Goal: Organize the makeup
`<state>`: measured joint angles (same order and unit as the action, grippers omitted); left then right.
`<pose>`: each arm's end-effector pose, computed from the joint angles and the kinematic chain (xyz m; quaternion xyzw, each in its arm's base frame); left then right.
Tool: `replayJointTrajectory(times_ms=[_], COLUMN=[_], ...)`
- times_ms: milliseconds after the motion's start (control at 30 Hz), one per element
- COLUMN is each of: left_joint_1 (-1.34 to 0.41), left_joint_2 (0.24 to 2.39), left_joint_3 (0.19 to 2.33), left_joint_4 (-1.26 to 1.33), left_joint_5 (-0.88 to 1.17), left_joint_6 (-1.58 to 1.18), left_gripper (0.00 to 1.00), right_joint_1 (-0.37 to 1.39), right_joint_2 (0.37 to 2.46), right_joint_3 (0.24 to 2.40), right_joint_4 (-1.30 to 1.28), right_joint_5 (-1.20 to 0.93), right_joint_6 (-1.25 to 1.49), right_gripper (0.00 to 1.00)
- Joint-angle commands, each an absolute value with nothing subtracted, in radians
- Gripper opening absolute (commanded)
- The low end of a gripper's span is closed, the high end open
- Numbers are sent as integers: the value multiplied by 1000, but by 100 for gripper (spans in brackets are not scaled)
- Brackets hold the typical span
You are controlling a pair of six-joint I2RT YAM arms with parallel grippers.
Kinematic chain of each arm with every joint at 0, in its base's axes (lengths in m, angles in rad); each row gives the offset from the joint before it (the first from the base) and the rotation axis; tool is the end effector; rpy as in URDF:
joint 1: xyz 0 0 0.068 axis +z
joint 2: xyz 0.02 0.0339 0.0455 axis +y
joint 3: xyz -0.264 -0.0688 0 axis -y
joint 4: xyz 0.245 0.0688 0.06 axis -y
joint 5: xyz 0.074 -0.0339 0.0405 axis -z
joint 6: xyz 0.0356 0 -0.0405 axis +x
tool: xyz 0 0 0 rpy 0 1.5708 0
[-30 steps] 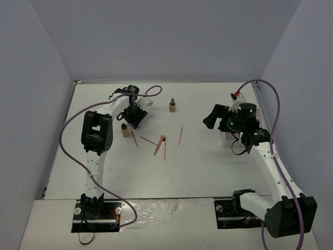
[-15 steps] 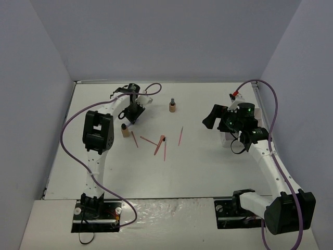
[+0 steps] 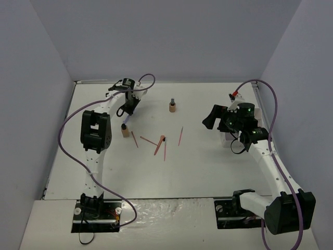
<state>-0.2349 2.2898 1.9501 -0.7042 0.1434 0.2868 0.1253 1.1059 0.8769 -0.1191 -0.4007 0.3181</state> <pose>0.4849 -0.1213 0.1927 0.2664 0.9256 -0.0624 0.2614 0.2505 0.0456 0.3159 -0.0365 0.8098 0.2827 0.5129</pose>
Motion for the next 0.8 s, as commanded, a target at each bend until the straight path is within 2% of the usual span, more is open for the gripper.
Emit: replayJointTrajectory(times_ms=[0, 300, 500, 767], left_joint_1=[-230, -295, -482, -719], left_joint_2=[2134, 1867, 1695, 1568], left_joint_3=[2022, 1855, 1697, 1628], left_joint_4=[-572, -346, -246, -183], left_joint_5=[213, 362, 323, 206], left_joint_6=[179, 37, 19, -50], left_gripper=[0, 0, 0, 0], right_joint_1=[132, 157, 224, 309], right_joint_2=[1120, 1172, 1230, 1289], right_joint_3=[925, 1083, 1212, 1371], right_joint_4=[-69, -86, -92, -85], right_joint_5=[-444, -537, -555, -457], right_joint_6=[294, 303, 310, 310], right_gripper=[94, 94, 93, 84])
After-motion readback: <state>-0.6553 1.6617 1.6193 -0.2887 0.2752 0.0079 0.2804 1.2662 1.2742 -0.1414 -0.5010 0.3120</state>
